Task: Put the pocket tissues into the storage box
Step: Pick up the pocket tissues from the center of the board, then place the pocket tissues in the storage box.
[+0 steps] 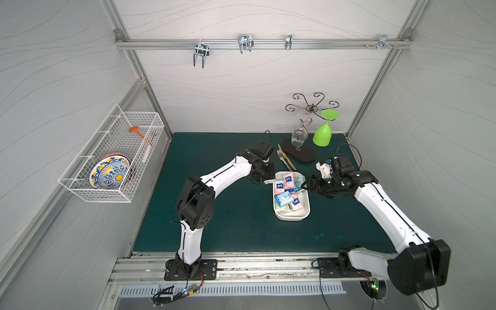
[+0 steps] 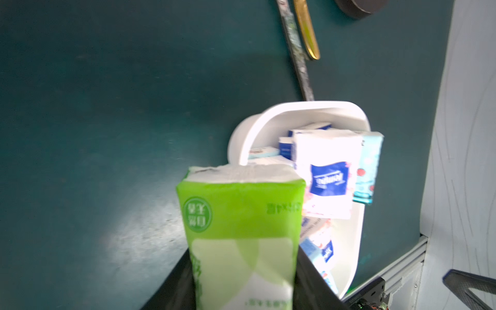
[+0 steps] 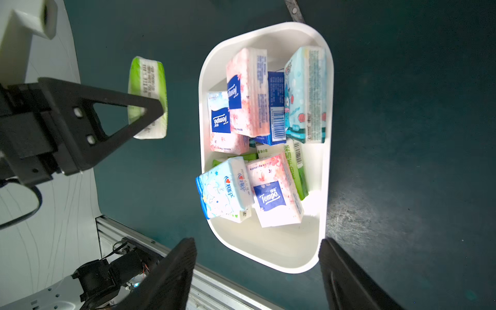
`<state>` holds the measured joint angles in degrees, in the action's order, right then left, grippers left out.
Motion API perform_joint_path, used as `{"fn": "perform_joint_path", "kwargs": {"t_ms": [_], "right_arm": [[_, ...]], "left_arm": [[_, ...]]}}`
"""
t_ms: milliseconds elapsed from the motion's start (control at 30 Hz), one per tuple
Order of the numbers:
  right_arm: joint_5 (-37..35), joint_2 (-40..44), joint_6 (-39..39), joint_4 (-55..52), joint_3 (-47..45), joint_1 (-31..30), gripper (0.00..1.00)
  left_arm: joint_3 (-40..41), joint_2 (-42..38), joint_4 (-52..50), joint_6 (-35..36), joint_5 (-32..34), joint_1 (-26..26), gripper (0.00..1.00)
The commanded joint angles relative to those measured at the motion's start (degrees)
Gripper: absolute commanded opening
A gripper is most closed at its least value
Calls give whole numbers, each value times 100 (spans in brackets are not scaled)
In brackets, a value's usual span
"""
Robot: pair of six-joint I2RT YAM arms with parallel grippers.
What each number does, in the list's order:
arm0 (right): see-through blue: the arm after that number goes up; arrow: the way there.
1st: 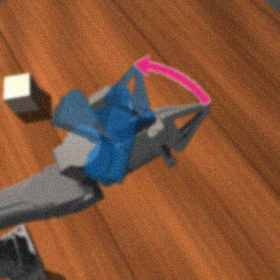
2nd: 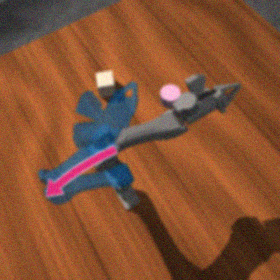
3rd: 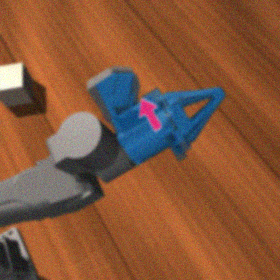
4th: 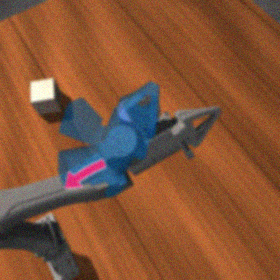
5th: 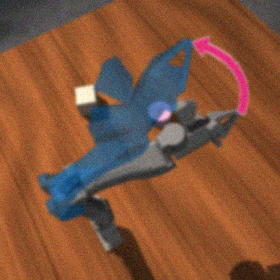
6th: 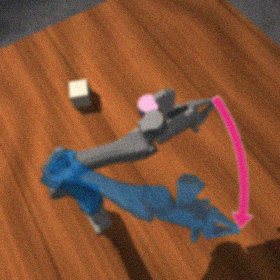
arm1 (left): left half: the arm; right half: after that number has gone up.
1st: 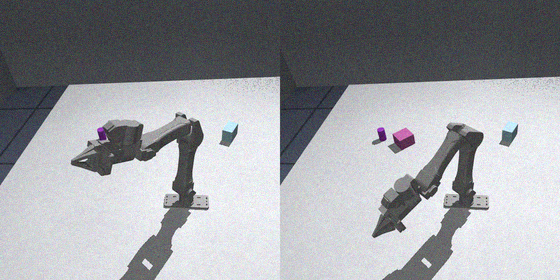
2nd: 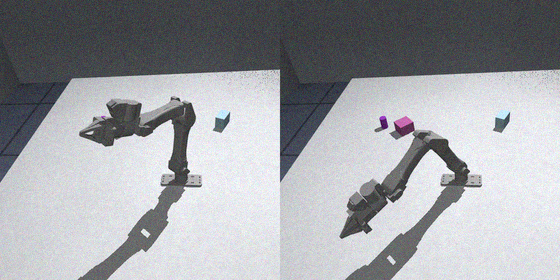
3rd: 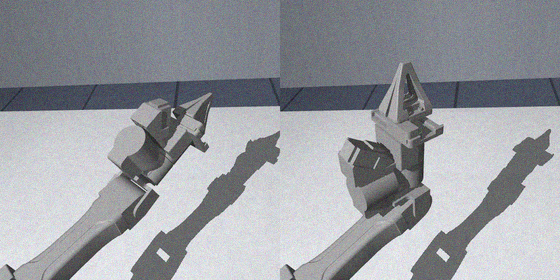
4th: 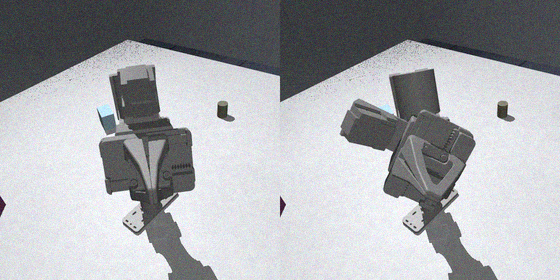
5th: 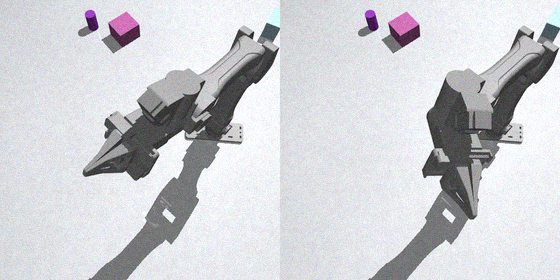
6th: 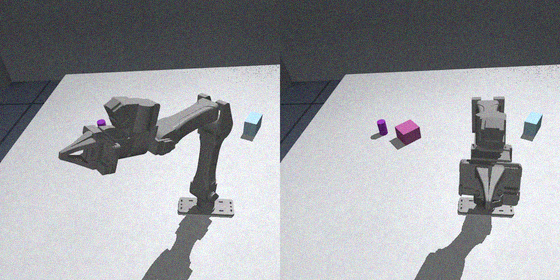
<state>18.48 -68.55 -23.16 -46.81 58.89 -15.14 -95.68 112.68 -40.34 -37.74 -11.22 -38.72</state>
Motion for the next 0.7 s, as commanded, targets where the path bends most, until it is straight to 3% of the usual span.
{"fn": "perform_joint_path", "kwargs": {"t_ms": [0, 400, 667], "right_arm": [[31, 114, -40, -129, -88, 71, 78], [121, 132, -30, -79, -140, 132, 78], [132, 203, -18, -83, -194, 185, 78]], "left_arm": [[-353, 210, 292, -219, 10, -180, 48], [-739, 637, 115, -403, 183, -728, 48], [-693, 724, -66, -440, 286, -821, 50]]}}
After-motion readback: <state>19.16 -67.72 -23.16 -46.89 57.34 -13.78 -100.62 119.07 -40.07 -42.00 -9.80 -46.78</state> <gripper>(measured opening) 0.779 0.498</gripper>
